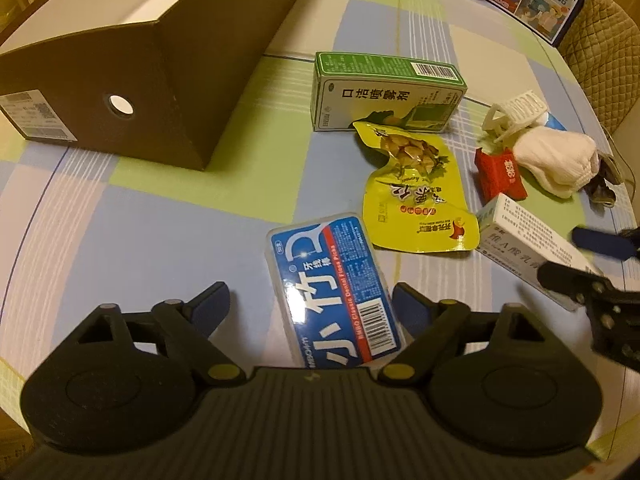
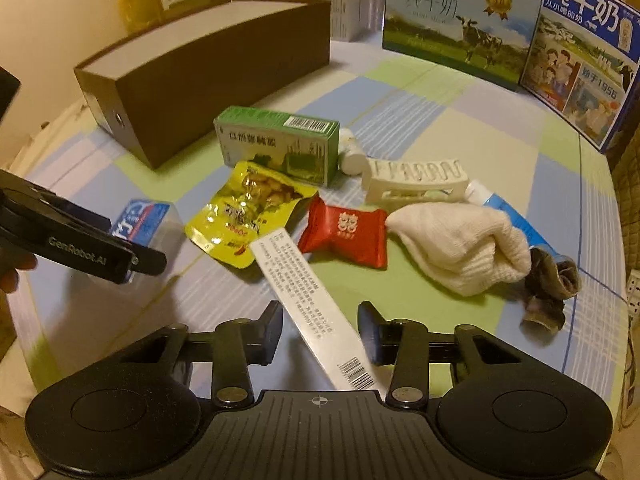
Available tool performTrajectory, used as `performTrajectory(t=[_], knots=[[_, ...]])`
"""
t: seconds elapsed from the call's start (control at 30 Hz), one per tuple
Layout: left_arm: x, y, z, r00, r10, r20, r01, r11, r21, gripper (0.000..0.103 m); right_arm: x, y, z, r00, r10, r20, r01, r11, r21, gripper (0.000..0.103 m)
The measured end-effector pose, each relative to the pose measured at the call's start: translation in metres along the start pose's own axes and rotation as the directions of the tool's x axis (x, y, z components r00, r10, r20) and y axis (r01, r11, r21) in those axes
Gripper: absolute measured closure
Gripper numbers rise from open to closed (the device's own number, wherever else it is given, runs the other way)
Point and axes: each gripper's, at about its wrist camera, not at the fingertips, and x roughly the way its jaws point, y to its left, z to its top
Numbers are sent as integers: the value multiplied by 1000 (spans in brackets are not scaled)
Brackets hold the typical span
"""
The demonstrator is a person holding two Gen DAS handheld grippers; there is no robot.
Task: Organize objects
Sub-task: 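Grasp the blue floss case with left tool while right tool grasps white box, then carry both items into the brown box and open both tools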
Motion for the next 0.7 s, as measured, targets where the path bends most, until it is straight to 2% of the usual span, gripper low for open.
performTrajectory(t=[0.07, 0.1, 0.2, 0.33, 0.7], knots=[[-2, 3, -1, 1000, -16, 3, 16, 1000, 12, 35, 2, 3, 0, 1000, -2, -22, 2, 1000, 5, 70], [-2, 5, -2, 1000, -28, 0, 28, 999, 20, 47, 2, 4, -1, 999, -2, -39, 3, 1000, 19, 71], [-3, 9, -5, 999, -37, -3, 37, 998, 41, 49, 2, 10, -2, 996, 21, -90, -14, 997, 79, 72], [-3, 15, -7, 999, -50, -14, 50, 998, 39, 50, 4, 22, -8, 993, 48, -108, -40, 996, 77, 72], [5, 15, 3, 999, -39, -10, 39, 997, 72, 44, 15, 22, 5, 995, 2, -97, 9, 993, 120, 72]])
